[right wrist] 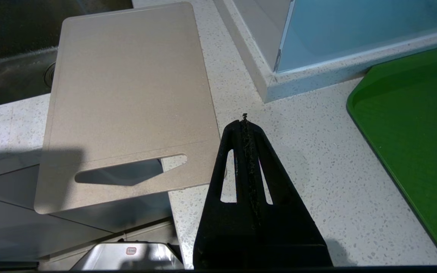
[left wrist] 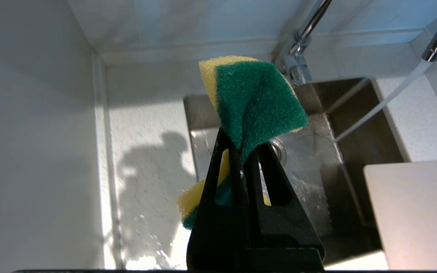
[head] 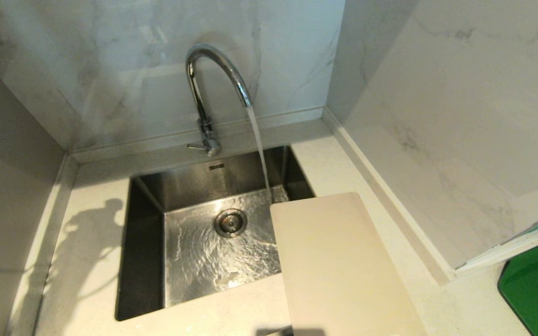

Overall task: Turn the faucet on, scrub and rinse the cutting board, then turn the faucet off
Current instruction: Pick up the cutting board

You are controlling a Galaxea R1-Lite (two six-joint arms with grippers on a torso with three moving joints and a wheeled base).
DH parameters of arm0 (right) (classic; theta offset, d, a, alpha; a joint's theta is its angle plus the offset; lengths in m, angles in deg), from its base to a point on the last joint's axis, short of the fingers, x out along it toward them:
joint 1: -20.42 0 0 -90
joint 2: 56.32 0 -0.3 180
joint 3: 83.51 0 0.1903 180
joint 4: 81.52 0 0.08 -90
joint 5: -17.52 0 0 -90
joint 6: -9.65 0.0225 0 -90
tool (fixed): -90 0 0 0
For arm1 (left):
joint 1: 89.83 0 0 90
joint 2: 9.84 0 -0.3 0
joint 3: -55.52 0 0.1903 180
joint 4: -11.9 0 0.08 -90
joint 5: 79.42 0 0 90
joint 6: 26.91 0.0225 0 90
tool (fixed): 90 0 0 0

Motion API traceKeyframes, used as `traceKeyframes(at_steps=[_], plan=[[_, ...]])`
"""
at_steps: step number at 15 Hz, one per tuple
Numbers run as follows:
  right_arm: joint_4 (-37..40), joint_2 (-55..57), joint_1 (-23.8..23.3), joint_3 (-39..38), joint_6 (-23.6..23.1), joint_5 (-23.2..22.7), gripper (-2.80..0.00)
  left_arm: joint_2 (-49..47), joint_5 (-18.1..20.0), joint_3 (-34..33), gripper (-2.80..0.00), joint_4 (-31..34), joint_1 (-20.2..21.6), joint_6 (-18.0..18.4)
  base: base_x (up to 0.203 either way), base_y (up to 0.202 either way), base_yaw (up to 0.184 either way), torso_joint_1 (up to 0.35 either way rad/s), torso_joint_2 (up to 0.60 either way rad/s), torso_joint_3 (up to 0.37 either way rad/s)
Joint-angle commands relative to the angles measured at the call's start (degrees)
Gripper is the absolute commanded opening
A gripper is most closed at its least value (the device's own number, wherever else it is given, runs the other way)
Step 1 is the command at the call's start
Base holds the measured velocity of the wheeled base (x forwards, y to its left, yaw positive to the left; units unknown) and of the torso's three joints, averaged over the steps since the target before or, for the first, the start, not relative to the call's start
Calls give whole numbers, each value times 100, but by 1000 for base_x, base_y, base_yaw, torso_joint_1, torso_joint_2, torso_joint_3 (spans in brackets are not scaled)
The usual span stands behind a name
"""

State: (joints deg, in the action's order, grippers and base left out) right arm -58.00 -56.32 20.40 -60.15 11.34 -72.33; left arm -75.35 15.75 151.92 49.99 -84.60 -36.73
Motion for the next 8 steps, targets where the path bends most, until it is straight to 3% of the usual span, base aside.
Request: traceKeyframes(at_steps=[1, 8], plan=[[2, 0, 0, -9, -1, 9, -280, 507, 7, -711, -280, -506, 23, 136, 0, 0, 0, 0, 0, 0], [2, 0, 2, -8, 0, 2, -280, 1645, 18, -3081, -280, -1389, 31, 209, 0, 0, 0, 0, 0, 0]])
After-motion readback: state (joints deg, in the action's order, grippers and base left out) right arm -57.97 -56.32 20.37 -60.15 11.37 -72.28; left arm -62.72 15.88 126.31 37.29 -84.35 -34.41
